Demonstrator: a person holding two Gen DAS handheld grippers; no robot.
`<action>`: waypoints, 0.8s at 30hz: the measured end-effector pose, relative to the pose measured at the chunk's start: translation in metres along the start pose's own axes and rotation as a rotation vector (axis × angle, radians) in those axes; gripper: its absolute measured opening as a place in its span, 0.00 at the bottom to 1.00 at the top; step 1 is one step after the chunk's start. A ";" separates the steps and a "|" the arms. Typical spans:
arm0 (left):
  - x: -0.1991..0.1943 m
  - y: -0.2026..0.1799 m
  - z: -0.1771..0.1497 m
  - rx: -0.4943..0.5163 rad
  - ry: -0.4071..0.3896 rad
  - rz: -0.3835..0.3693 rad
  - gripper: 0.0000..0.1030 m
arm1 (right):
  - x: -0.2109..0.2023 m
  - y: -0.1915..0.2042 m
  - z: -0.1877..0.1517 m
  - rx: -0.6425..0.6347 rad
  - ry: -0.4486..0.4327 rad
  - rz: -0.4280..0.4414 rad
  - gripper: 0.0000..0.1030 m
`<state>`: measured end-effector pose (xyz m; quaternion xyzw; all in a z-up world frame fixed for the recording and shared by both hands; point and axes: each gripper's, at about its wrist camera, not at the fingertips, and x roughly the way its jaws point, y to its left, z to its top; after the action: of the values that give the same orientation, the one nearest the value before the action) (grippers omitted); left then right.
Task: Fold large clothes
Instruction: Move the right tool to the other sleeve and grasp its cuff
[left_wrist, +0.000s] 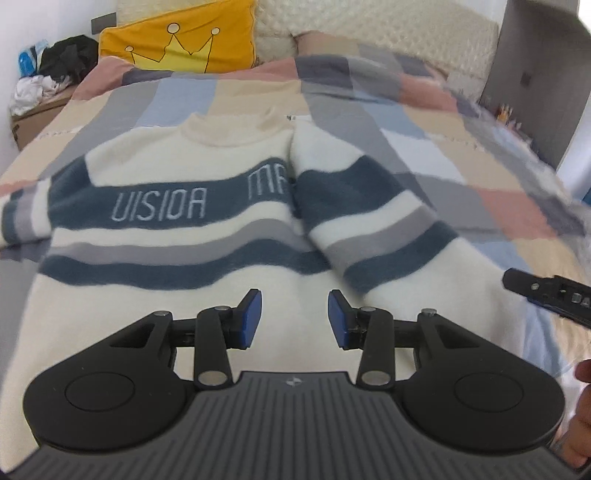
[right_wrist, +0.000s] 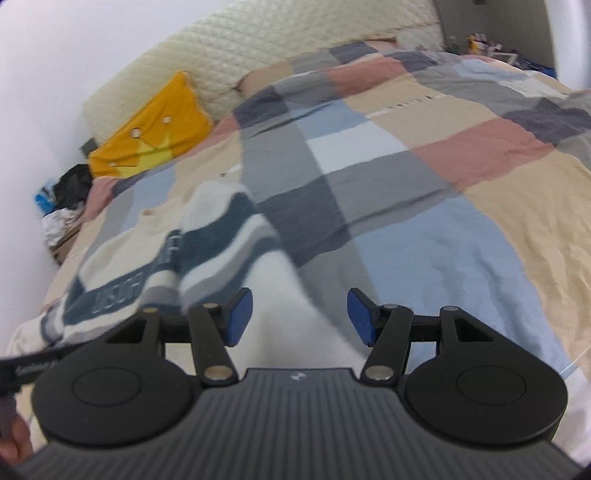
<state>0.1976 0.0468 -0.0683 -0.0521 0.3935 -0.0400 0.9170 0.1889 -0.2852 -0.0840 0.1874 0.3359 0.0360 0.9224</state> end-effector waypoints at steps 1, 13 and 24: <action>0.001 0.002 -0.002 -0.013 -0.009 -0.008 0.44 | 0.003 -0.001 0.001 0.001 0.003 -0.007 0.58; 0.004 0.041 -0.027 -0.077 -0.030 -0.054 0.44 | 0.050 0.010 -0.004 -0.031 0.087 -0.022 0.84; 0.022 0.047 -0.045 -0.193 0.027 -0.160 0.44 | 0.079 0.013 -0.010 -0.047 0.213 -0.022 0.80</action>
<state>0.1816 0.0876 -0.1215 -0.1707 0.4026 -0.0756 0.8961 0.2439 -0.2545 -0.1338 0.1572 0.4333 0.0532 0.8858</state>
